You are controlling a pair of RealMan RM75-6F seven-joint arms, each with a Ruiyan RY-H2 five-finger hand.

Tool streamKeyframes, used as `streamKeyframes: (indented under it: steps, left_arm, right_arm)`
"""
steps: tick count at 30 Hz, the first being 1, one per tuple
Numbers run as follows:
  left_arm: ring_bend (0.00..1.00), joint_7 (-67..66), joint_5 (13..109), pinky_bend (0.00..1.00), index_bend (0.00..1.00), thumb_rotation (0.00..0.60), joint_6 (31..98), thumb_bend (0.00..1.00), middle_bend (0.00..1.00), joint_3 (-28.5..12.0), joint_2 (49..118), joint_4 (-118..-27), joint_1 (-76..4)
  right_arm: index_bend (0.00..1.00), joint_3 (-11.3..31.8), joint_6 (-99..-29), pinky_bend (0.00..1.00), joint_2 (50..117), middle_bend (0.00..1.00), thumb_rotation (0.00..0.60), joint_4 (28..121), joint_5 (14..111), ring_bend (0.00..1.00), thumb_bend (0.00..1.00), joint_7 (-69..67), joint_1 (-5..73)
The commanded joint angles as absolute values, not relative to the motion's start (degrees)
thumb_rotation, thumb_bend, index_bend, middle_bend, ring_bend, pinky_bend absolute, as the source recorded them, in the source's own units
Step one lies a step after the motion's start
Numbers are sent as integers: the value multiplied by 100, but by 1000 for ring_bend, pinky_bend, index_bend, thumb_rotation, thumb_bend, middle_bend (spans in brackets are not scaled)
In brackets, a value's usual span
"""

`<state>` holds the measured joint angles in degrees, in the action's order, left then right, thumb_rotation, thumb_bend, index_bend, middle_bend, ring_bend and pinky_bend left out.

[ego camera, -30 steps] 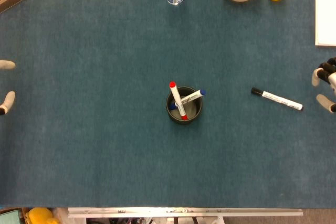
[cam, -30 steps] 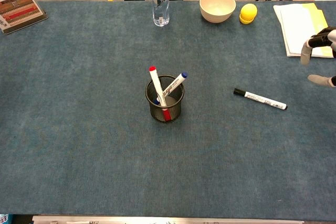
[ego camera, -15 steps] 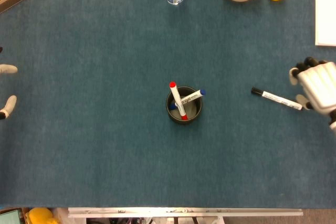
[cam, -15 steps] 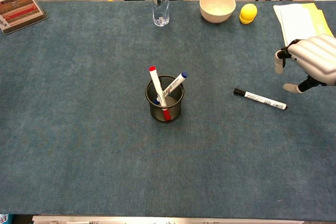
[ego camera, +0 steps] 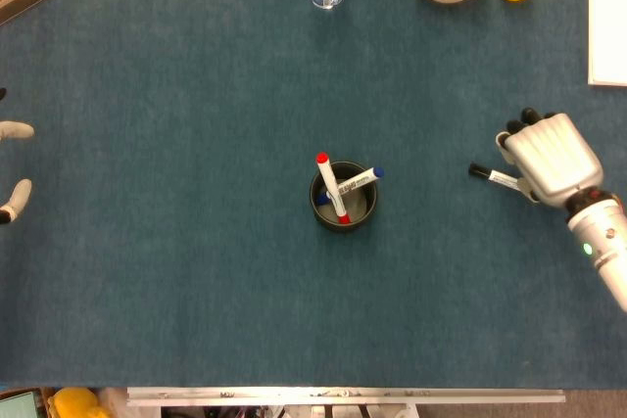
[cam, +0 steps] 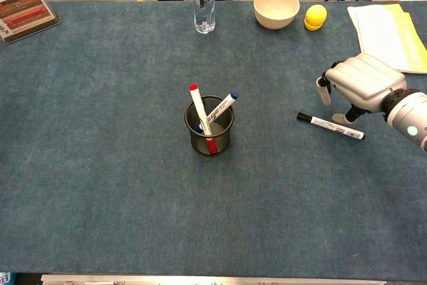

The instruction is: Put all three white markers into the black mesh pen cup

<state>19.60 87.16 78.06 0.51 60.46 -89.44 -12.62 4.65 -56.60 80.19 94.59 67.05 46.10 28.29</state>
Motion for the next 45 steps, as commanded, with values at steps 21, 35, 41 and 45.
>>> streamKeyframes:
  steps: [21, 35, 41, 45]
  left_arm:
    - [0, 2063, 8795, 4, 297, 600, 7800, 340, 72, 13, 6053, -8907, -1222]
    - [0, 2119, 8823, 4, 299, 600, 7832, 340, 71, -6, 6063, -8882, -1191]
    - [0, 2145, 8832, 4, 300, 600, 7856, 340, 71, -16, 6069, -8876, -1178]
    - [0, 2173, 8821, 4, 300, 600, 7878, 340, 71, -25, 6061, -8866, -1159]
  right_arm:
    - [544, 217, -5623, 289, 8235, 319, 405, 9434, 5686, 144, 164, 5255, 3360]
    - [298, -24, -5712, 136, 8199, 169, 312, 9530, 5260, 16, 69, 5366, 3532]
    - [298, -69, -5721, 136, 8271, 169, 314, 9505, 5202, 15, 73, 5342, 3617]
    - [298, -124, -5639, 136, 8311, 169, 314, 9525, 5164, 15, 78, 5326, 3691]
